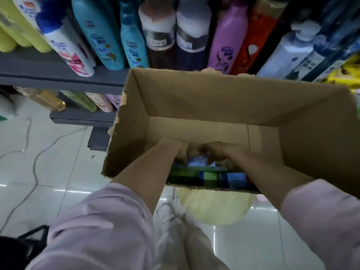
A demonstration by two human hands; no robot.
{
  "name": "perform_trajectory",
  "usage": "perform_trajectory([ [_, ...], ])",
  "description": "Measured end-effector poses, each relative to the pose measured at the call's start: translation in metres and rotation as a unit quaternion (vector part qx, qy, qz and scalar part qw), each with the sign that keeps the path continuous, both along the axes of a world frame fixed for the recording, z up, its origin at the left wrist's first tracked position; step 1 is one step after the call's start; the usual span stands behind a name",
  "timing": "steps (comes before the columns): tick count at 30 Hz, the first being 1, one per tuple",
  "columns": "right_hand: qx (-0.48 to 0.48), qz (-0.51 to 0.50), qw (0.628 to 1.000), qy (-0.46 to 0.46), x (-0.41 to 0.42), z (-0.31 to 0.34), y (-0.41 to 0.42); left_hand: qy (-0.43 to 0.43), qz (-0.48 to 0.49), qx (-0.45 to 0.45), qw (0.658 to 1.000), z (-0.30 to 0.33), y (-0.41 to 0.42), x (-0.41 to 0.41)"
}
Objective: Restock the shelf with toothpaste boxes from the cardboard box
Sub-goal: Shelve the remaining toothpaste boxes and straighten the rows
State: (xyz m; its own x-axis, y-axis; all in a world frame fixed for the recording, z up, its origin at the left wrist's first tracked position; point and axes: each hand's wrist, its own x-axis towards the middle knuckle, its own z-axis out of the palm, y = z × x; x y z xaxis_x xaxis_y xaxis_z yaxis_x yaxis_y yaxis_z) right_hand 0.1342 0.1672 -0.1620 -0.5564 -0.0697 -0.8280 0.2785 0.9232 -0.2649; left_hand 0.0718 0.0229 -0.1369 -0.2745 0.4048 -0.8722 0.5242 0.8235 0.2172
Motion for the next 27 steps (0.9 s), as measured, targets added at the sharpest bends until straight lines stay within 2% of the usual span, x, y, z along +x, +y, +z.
perform_trajectory([
  [3, -0.016, -0.008, 1.0, -0.001, 0.0, -0.021, 0.001, -0.019, 0.008, -0.002, 1.0, -0.014, 0.0, 0.005],
  [6, -0.015, -0.024, 0.999, 0.039, 0.0, -0.028, 0.007, -0.071, 0.058, 0.005, 0.996, -0.019, 0.001, 0.008],
  [8, -0.014, -0.066, 0.996, 0.066, -0.001, -0.025, 0.014, -0.072, 0.069, 0.023, 0.995, -0.022, 0.001, 0.009],
  [11, -0.003, -0.109, 0.991, 0.072, 0.003, -0.022, 0.021, -0.011, 0.037, 0.03, 0.999, -0.029, -0.002, 0.009],
  [18, 0.03, -0.01, 0.999, 0.028, 0.018, -0.035, 0.006, 0.073, 0.039, 0.061, 0.995, -0.034, -0.011, 0.002],
  [23, 0.045, 0.052, 0.997, 0.017, 0.011, -0.033, 0.001, 0.133, 0.164, 0.087, 0.974, -0.028, -0.022, -0.008],
  [27, 0.042, 0.094, 0.995, -0.001, 0.01, -0.034, -0.002, 0.127, 0.275, 0.141, 0.943, -0.019, -0.02, -0.013],
])
